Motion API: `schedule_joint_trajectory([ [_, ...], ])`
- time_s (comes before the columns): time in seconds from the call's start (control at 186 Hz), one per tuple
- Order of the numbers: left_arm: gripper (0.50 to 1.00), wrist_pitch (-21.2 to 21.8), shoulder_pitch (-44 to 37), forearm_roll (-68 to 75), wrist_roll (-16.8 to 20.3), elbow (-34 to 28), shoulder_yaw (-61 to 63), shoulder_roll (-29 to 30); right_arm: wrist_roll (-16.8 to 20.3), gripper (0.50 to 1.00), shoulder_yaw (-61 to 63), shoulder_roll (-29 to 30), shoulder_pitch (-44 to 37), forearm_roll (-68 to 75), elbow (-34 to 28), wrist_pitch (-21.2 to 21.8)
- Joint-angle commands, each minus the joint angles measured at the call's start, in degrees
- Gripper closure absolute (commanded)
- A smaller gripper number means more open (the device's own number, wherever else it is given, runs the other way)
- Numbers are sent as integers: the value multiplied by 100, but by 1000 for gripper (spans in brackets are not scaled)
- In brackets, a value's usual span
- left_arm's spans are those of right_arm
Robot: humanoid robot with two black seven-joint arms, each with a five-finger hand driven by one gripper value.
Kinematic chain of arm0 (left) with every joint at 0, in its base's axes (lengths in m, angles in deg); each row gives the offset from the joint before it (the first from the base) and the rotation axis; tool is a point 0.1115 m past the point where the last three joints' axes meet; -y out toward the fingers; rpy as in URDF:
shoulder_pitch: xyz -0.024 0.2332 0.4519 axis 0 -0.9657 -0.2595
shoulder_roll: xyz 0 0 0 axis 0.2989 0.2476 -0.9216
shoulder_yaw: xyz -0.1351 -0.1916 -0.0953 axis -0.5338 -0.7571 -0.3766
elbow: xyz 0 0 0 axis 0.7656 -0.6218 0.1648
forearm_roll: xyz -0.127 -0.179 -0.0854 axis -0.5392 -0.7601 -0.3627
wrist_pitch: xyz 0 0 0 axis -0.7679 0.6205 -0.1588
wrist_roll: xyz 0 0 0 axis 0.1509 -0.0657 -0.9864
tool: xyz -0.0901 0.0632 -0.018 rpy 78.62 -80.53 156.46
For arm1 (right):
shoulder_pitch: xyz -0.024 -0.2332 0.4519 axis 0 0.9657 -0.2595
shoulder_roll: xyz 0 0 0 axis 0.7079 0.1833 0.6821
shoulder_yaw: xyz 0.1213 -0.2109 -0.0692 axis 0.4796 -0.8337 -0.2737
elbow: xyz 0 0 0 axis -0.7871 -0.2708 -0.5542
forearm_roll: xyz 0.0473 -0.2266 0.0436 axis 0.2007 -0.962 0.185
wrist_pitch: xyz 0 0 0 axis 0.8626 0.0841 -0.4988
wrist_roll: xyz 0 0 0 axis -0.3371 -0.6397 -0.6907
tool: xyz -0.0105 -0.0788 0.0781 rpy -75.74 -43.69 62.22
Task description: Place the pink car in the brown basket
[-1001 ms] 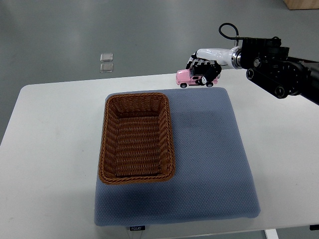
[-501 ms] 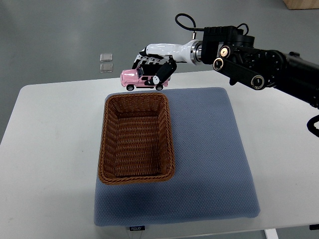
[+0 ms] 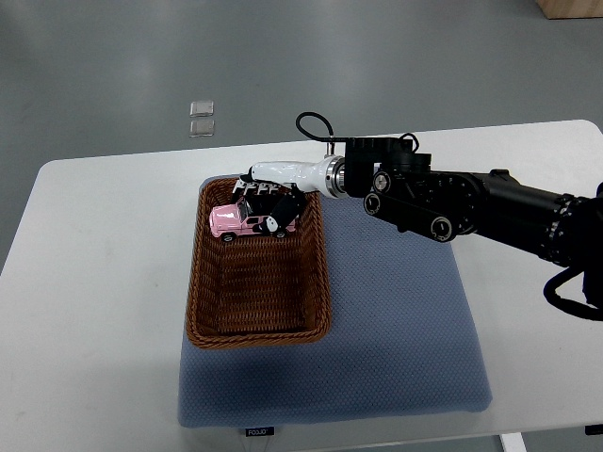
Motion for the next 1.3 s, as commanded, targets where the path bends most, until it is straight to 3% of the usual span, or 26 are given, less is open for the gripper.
schedule_joint_trajectory([
  [0.0,500,-1,0,0,0,4,1,0,1,1000,-41,1,133,-134,42,-109],
  [0.248,500,-1,0,0,0,-13,-7,0,-8,996,-32,1,317,-292,130,-205],
  [0.274,500,-1,0,0,0,-13,1,0,-8,910,-32,1,344,-292,139,-232],
  [0.323,500,-1,0,0,0,-5,1,0,-8,836,-32,1,370,-292,139,-258],
  [0.382,500,-1,0,0,0,-5,1,0,-8,712,29,1,379,-266,147,-258],
  [0.457,500,-1,0,0,0,-5,1,0,-8,644,126,1,387,-187,191,-267],
  [0.549,500,-1,0,0,0,4,1,0,-8,603,424,1,388,-178,226,-267],
  [0.684,500,-1,0,0,0,-5,1,0,-17,599,1339,1,502,-134,226,-223],
  [0.813,500,-1,0,0,0,4,10,0,-87,599,2587,-368,906,578,218,-232],
  [1.055,500,-1,0,0,0,31,19,0,-676,597,4994,-360,2294,3117,262,-197],
  [1.297,500,-1,0,0,0,31,19,0,-720,597,5619,-333,2857,5623,622,-65],
])
